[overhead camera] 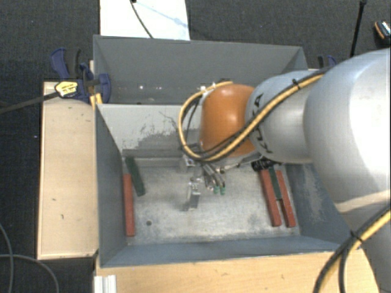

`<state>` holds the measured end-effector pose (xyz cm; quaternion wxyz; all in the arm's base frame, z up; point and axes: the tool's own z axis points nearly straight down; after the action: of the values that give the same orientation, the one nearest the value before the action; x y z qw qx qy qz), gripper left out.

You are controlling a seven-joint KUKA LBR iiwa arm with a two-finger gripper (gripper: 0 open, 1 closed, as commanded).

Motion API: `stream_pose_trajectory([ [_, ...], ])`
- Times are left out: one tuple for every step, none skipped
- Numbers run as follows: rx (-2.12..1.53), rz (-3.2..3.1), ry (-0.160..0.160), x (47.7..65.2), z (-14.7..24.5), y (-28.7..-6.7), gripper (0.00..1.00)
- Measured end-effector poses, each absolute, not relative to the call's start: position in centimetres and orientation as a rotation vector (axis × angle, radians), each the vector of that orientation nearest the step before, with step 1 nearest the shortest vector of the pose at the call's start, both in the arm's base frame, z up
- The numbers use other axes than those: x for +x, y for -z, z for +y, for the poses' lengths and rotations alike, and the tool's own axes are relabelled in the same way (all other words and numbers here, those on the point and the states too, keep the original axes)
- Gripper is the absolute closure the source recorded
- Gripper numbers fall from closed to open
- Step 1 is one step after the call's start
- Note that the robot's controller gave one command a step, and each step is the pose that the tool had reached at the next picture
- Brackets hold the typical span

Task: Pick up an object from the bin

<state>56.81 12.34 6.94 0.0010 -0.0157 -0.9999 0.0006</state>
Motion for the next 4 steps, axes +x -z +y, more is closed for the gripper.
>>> stream_pose_trajectory([
  [-0.177,-3.141,0.009,57.9,20.9,-7.1,0.0],
  [0.071,-3.148,-0.001,59.2,13.9,-9.3,0.0],
  [0.038,-3.141,-0.004,58.9,5.6,-7.0,0.0],
  [-0.112,-3.146,0.004,59.1,7.7,-8.4,0.0],
])
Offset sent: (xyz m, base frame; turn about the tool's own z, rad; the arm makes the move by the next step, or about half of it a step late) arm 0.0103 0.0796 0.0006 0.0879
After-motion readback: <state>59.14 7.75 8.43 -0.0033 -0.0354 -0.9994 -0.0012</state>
